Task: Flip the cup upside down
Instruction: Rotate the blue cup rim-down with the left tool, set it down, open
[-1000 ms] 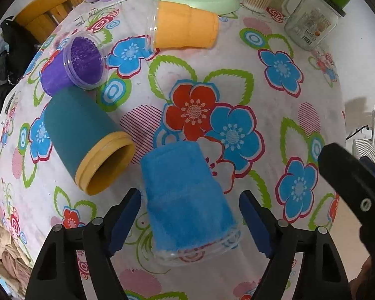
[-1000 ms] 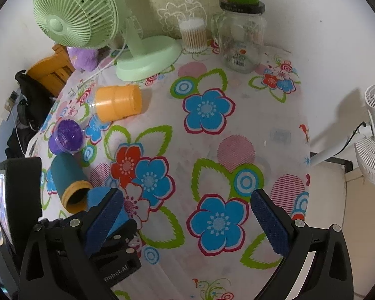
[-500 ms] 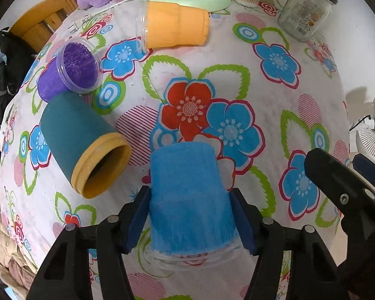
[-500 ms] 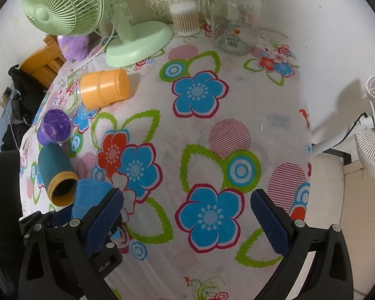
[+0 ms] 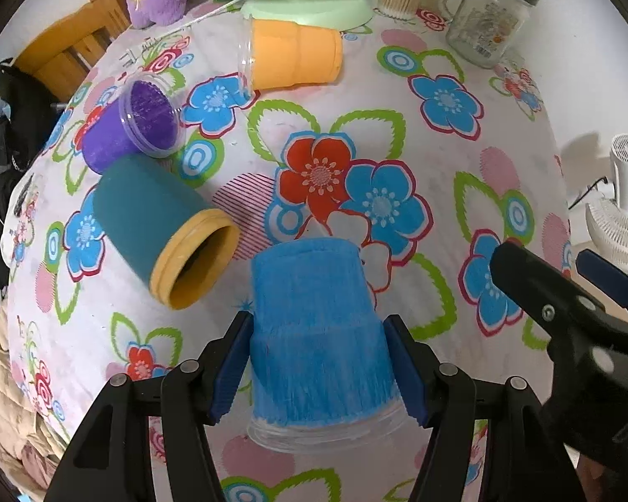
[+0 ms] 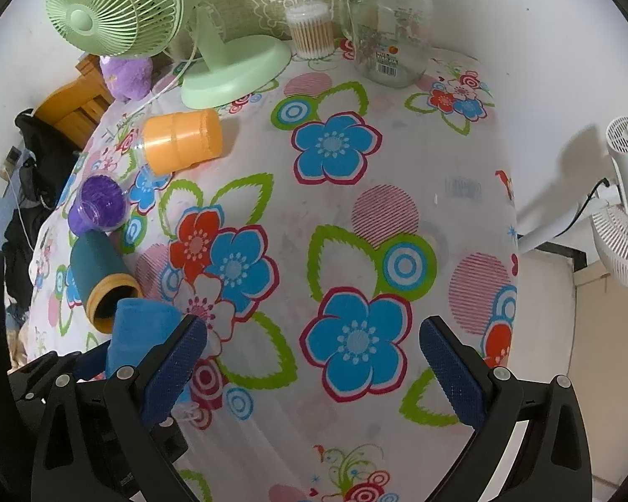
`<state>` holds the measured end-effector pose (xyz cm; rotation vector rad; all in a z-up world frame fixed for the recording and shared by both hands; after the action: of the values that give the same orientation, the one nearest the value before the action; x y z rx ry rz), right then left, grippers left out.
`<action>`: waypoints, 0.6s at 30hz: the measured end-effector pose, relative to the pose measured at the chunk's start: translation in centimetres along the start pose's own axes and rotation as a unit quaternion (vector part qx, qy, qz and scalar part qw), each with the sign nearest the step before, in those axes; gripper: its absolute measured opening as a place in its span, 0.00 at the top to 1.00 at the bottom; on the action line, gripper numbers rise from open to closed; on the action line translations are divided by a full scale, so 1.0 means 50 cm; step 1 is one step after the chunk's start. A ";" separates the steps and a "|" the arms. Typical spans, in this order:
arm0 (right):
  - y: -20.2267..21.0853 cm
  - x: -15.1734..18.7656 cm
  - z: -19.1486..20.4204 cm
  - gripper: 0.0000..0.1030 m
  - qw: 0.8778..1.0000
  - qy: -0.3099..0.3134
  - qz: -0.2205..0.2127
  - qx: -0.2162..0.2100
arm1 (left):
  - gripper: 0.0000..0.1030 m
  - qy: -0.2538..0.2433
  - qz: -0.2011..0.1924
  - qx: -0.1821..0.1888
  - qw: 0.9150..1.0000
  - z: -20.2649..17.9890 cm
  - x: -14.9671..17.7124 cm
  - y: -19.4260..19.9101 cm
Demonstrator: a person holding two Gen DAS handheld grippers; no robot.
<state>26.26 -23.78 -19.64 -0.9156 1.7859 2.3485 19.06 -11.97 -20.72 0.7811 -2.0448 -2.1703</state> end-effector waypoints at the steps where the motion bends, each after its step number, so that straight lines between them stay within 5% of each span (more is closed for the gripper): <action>1: 0.003 0.002 0.003 0.00 1.000 -0.001 0.000 0.000 | 0.36 -0.004 -0.001 0.000 1.000 0.003 0.003 0.007; 18: 0.061 0.118 0.093 0.00 0.999 -0.047 -0.003 0.025 | 0.36 -0.124 -0.007 0.028 0.992 0.079 0.110 0.048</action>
<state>18.27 -22.42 -19.11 -0.7891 1.7945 2.2902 11.99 -10.72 -20.23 0.5543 -2.2261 -2.3324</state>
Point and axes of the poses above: each gripper's, at about its wrist camera, not at the fingertips, and y roughly against the way its jaws point, z to its left, x to its underside, the point moved 4 cm from there along -y, roughly the way its jaws point, and after that the axes turned 10 degrees about -z, right-handed, at the moved point
